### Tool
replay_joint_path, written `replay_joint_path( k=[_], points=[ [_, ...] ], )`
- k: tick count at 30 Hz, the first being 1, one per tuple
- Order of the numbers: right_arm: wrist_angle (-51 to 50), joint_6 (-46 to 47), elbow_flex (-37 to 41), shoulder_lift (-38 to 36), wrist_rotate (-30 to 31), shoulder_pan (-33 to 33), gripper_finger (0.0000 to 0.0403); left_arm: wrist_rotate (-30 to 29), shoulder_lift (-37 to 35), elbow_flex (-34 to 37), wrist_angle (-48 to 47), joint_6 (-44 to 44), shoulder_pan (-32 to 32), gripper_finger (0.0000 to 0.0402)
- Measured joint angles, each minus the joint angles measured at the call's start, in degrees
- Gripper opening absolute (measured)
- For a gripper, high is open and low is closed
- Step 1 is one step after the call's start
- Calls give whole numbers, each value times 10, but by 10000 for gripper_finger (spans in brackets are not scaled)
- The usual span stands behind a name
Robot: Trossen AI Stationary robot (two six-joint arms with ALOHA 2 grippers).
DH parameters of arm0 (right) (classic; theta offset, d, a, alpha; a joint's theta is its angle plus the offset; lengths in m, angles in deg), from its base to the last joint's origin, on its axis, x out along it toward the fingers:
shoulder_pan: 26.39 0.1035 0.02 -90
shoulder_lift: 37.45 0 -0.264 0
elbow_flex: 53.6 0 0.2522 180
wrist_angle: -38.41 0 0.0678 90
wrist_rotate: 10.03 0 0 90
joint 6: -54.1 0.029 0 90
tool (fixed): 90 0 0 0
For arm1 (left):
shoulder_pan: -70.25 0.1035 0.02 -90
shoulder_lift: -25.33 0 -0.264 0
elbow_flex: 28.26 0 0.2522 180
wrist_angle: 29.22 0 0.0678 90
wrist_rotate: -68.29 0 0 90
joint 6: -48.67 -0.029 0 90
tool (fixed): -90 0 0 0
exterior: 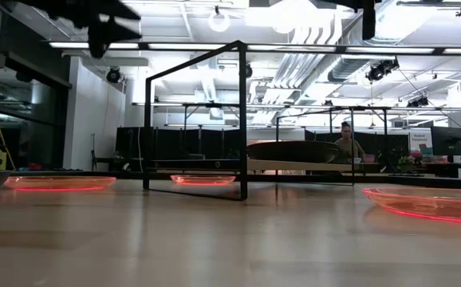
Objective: Place and stack plates onto a shelf
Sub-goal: Put the left orange plate on the shelf
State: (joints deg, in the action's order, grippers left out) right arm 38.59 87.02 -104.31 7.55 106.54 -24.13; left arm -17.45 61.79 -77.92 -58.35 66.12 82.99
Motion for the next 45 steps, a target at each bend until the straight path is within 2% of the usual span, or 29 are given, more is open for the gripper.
replay_joint_path(
  k=[4,11,15,20,25,33,36,40,45],
  points=[
    [-12,20,0,0,0,0,0,29,35,0,-77,2,-17,170],
    [-13,22,0,0,-4,0,0,9,87,0,-178,19,-81,170],
    [-13,18,0,0,-5,0,0,-40,101,0,-227,66,-135,170],
    [-13,16,0,0,-5,0,0,-136,126,0,-255,155,-215,170],
    [-14,16,0,0,-5,0,0,-200,189,0,-259,264,-272,170],
    [-23,16,0,0,-5,0,0,-196,345,0,-249,400,-267,170],
    [-33,16,0,0,-5,0,0,-154,390,0,-239,430,-251,170],
    [-51,16,0,0,-5,0,0,-134,433,0,-224,438,-238,170],
    [-54,21,0,0,-5,0,0,-160,453,-1,-218,421,-227,170]
  ],
)
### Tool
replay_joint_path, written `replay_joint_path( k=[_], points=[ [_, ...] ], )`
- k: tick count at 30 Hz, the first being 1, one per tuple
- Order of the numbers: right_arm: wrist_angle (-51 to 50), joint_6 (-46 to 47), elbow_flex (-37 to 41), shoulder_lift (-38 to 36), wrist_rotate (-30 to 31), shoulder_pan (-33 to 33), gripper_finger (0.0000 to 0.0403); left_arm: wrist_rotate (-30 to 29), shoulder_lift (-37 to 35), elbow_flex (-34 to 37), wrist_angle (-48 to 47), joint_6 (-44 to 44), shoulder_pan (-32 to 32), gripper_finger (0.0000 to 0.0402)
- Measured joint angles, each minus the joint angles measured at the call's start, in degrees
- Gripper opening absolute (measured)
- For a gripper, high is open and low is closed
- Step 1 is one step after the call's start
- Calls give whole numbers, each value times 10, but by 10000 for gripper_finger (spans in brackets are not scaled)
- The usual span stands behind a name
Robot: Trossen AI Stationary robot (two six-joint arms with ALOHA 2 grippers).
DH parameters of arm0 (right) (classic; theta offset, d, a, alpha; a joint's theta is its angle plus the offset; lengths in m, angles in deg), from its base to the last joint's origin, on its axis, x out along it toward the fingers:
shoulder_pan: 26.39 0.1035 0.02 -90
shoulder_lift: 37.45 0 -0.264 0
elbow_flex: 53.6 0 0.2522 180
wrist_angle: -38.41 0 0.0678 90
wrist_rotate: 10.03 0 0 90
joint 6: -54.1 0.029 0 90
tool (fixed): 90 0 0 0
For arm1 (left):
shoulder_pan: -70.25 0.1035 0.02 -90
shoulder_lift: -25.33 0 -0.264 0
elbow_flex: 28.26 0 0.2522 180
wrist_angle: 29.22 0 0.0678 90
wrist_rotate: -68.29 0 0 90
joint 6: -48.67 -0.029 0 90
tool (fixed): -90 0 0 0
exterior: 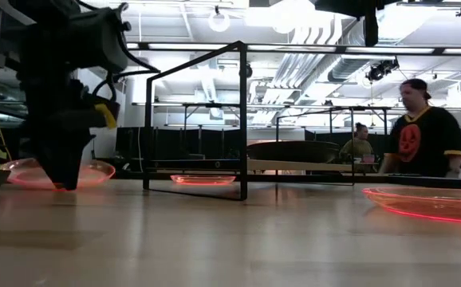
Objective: Place and stack plates onto a shelf
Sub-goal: Put the left orange plate on the shelf
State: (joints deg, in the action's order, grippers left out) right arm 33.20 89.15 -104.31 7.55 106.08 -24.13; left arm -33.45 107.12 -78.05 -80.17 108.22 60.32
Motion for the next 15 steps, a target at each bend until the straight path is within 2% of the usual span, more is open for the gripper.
replay_joint_path(
  k=[10,15],
  points=[
    [0,1,0,0,0,0,0,-33,0,0,-8,-64,25,170],
    [0,1,0,0,0,0,0,-63,0,0,-43,-73,33,170]
  ],
)
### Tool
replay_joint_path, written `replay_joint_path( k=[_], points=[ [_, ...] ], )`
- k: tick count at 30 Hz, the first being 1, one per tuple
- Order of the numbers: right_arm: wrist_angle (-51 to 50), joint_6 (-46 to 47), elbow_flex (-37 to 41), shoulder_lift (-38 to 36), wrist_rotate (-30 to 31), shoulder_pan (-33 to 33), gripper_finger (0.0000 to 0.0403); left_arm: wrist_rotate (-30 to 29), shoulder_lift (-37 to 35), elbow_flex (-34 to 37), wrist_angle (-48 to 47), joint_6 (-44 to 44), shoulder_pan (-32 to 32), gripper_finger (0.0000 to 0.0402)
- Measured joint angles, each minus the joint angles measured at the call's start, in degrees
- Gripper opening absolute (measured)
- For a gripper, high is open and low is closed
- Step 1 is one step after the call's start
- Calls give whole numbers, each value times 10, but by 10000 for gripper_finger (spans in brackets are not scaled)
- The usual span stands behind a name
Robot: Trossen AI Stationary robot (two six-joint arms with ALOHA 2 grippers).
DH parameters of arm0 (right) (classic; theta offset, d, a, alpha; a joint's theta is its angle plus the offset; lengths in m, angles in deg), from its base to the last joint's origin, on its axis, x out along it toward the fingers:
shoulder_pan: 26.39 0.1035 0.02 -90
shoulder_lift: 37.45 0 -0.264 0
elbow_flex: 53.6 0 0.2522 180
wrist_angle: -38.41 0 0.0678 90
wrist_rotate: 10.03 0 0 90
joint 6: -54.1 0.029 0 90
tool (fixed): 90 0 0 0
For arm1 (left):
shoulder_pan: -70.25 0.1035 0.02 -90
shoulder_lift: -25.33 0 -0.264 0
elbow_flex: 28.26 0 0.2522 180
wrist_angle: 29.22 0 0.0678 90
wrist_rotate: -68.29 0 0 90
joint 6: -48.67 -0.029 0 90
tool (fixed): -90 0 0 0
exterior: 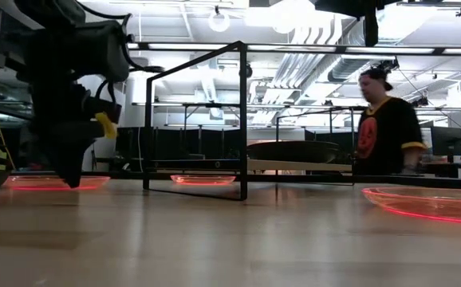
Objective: Place and stack plates onto a shelf
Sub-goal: Put the left orange plate on the shelf
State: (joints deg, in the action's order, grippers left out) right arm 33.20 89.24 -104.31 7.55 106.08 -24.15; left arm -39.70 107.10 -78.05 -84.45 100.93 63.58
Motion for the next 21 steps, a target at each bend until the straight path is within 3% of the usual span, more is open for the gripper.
replay_joint_path(
  k=[8,21],
  points=[
    [0,0,0,0,0,0,0,-8,0,0,-16,-9,8,165],
    [0,0,0,0,0,0,0,-4,28,4,-6,-22,7,84]
  ],
)
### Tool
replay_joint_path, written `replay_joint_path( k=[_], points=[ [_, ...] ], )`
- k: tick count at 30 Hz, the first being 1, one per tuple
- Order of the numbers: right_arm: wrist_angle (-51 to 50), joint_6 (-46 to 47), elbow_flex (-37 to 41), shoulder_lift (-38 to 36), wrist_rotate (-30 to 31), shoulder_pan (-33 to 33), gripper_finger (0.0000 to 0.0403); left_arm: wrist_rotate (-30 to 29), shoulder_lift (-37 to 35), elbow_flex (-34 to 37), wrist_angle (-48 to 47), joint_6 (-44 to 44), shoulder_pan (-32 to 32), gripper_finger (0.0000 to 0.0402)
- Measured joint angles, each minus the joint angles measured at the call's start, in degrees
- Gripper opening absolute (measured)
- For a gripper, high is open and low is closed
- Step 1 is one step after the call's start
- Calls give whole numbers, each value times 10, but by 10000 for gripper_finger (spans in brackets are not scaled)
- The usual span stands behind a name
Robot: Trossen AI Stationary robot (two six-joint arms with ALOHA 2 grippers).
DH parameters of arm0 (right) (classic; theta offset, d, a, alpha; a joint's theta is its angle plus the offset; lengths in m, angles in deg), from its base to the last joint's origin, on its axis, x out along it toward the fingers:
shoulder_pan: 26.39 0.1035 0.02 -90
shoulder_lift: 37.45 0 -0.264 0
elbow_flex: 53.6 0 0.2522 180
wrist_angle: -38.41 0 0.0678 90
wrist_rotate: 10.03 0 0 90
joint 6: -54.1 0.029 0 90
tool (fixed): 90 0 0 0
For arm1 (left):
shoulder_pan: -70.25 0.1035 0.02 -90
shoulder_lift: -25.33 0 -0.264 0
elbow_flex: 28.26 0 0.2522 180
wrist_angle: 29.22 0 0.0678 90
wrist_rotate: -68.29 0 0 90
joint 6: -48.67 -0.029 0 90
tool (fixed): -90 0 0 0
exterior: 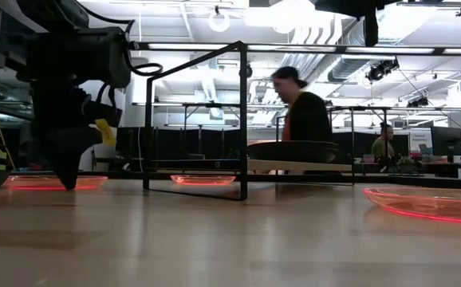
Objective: Place and stack plates onto a shelf
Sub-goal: Put the left orange plate on the shelf
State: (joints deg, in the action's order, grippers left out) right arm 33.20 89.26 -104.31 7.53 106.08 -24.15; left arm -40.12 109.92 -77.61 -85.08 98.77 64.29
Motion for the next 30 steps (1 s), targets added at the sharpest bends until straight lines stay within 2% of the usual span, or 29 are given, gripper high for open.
replay_joint_path(
  k=[6,16,20,25,30],
  points=[
    [-2,0,0,0,-4,0,0,-1,-18,-2,-2,-33,-4,9],
    [-2,0,0,0,-10,0,0,-1,-135,-52,-19,-91,0,1],
    [-2,0,0,0,-10,0,0,-12,-182,-84,-57,-117,0,1],
    [-2,9,0,0,-10,0,0,-36,-212,-160,-120,-184,21,0],
    [-2,9,0,0,-13,0,0,-52,-203,-271,-144,-317,71,0]
  ],
)
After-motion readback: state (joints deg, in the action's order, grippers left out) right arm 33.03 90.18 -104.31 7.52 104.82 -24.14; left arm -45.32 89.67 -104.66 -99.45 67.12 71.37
